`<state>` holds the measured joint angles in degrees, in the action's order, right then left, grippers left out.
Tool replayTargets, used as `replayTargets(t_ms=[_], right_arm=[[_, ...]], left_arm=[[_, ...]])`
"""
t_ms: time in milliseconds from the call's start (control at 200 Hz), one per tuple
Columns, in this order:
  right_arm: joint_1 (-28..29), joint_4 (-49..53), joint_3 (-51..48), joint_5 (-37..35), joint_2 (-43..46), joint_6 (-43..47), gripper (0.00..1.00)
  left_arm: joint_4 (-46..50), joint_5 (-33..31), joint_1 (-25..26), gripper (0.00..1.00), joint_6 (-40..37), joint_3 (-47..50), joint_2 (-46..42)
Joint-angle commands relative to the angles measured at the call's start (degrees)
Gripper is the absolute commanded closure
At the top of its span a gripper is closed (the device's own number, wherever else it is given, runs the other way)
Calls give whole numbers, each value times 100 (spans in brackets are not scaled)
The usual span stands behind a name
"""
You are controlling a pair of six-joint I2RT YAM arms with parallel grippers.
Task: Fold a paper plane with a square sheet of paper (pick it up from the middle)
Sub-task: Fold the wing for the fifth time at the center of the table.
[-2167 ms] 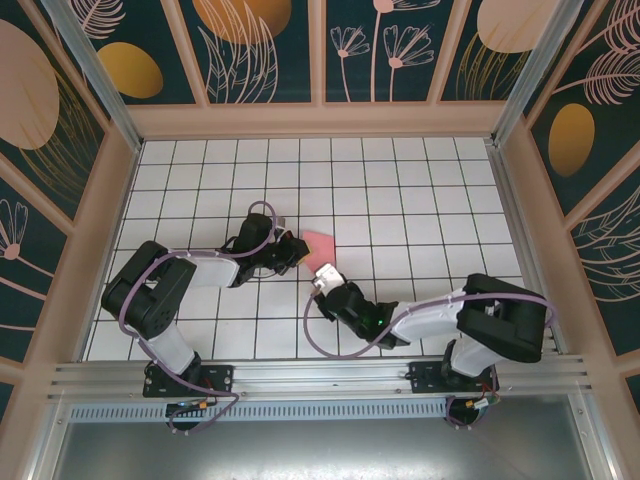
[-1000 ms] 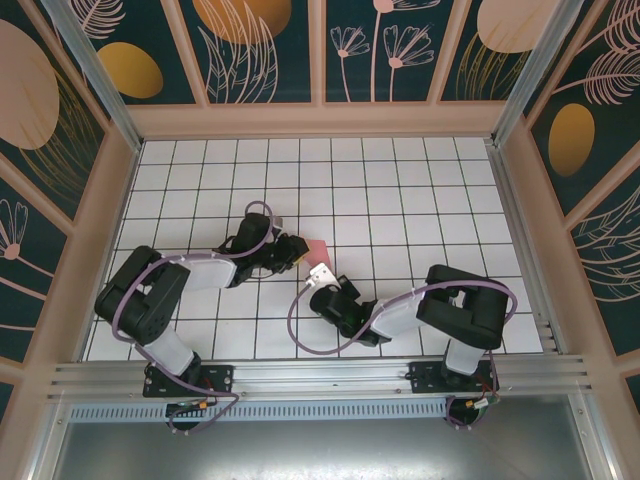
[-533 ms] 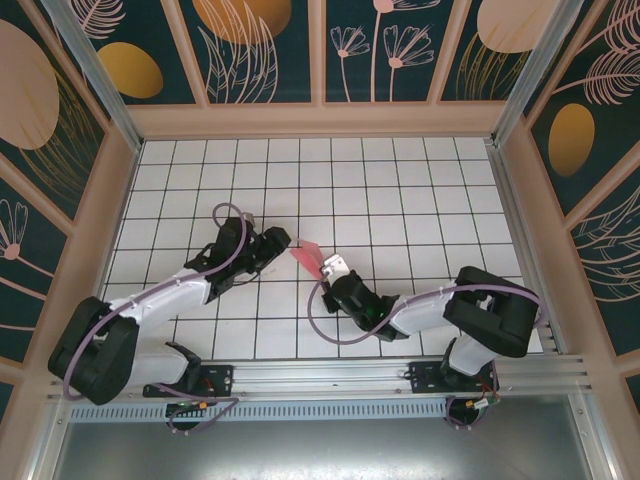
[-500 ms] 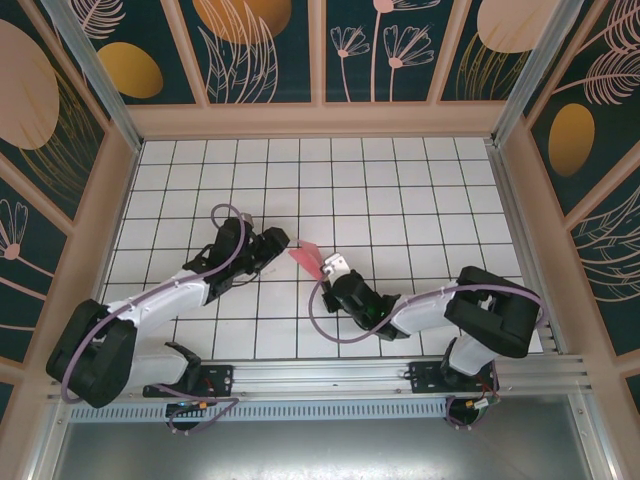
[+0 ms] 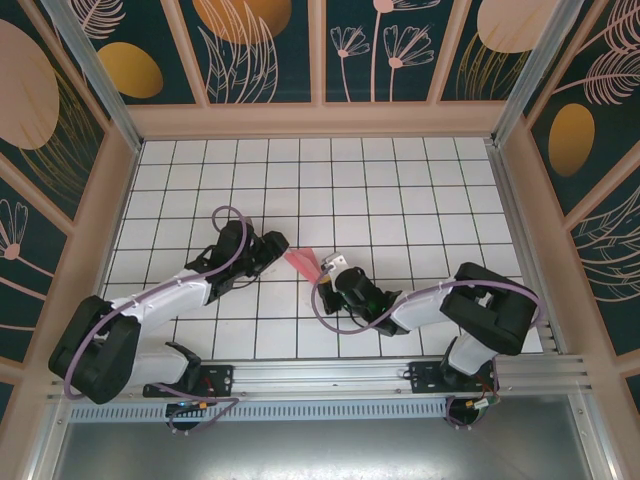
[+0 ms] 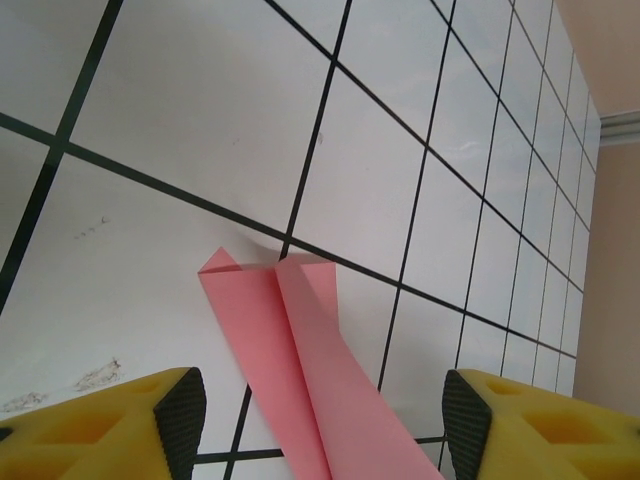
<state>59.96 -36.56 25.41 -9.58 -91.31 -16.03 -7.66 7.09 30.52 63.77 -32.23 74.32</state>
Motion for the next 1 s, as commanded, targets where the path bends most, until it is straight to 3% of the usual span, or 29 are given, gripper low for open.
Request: replayTargets(t_ms=[0,600,771,991], right_arm=[[-37,106,214,259,-137,-323,97],[-530,-200,160,1641,-377,-1552,92],[-547,-116,201,1708,-456,-1625,89],[-547,11,236,1577,-461,-1445,92]], left_arm=[[2,117,-29,34,-136,14,83],[-51,310,-33,34,-154,21,212],[-98,399,-29,34,-179,13,240],[-396,973,-24,32,-183,-123,579]])
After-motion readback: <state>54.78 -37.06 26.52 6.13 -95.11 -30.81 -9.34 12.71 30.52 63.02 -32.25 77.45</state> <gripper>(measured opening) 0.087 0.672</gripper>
